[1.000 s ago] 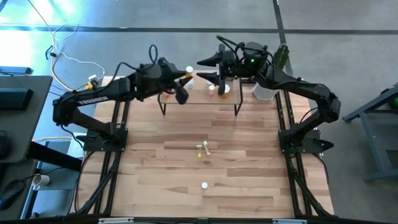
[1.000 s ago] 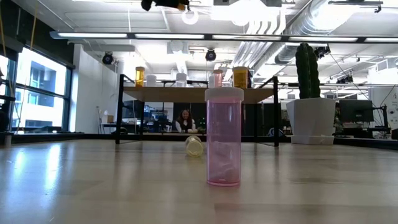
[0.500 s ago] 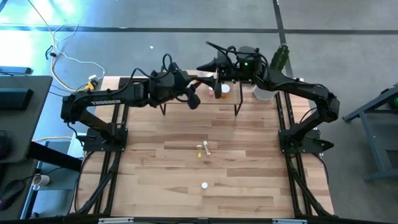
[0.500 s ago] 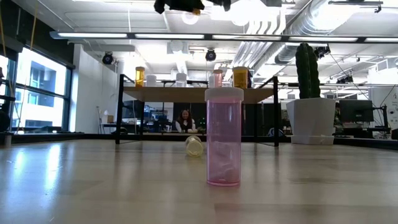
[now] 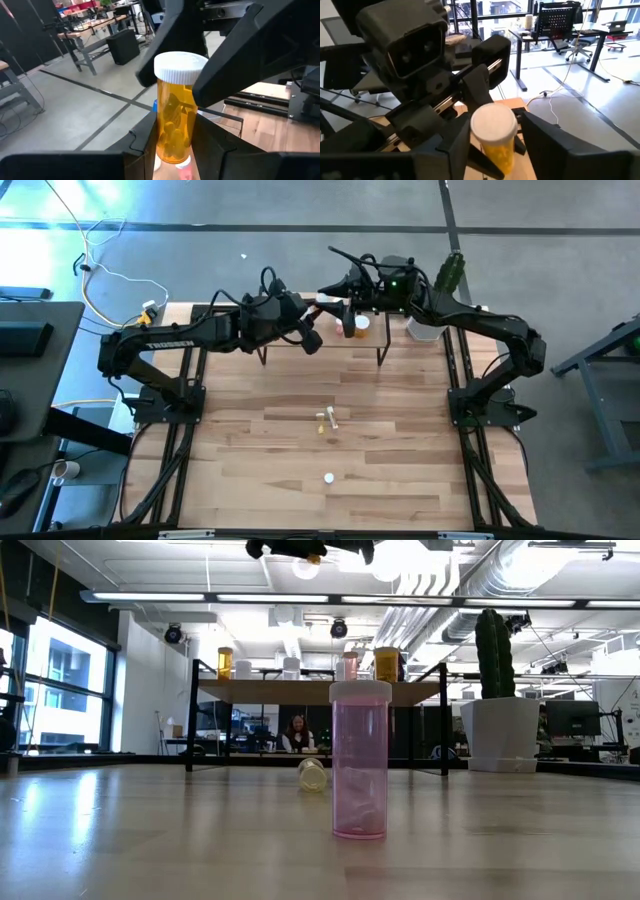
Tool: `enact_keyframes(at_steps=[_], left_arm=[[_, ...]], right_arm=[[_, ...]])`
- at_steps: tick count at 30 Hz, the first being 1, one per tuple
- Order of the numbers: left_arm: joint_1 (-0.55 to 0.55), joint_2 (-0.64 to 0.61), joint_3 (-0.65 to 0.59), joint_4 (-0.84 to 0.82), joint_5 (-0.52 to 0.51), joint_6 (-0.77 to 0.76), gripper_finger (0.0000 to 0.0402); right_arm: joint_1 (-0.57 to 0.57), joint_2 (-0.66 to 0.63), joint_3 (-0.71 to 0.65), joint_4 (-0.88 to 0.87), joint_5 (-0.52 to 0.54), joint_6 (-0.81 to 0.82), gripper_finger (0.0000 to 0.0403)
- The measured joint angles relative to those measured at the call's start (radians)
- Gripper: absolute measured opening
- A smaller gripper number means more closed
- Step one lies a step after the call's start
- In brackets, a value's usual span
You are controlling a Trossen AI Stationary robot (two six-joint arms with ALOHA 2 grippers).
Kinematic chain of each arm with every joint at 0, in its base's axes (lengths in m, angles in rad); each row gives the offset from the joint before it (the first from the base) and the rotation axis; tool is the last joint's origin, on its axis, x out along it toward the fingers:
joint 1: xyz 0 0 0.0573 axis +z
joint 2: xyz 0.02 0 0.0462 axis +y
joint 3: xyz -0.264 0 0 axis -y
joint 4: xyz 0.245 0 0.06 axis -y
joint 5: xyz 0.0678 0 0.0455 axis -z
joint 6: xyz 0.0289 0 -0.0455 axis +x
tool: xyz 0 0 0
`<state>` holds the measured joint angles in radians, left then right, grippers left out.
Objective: Pick and place medicine bottles onto shelf by color
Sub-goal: Put the orange pill bottle on the shelf
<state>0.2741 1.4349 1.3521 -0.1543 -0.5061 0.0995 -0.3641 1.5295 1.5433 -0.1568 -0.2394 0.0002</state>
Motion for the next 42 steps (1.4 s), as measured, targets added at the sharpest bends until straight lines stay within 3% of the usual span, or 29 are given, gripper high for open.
enact_keyframes(at_steps=[10,25,33,42], left_arm=[[0.000,0.000,0.000,0.000,-0.004,0.001,0.0092],[0.000,0.000,0.000,-0.006,-0.003,0.000,0.0095],[0.000,0.000,0.000,-0.027,-0.003,0.016,0.0123],[0.000,0.000,-0.001,-0.078,-0.002,-0.001,0.0187]], right_arm=[[0.000,0.000,0.000,-0.001,0.012,0.000,0.0108],[0.000,0.000,0.000,-0.011,0.012,0.000,0.0104],[0.000,0.000,0.000,-0.014,0.016,0.003,0.0103],[0.000,0.000,0.000,-0.035,0.036,0.003,0.0103]])
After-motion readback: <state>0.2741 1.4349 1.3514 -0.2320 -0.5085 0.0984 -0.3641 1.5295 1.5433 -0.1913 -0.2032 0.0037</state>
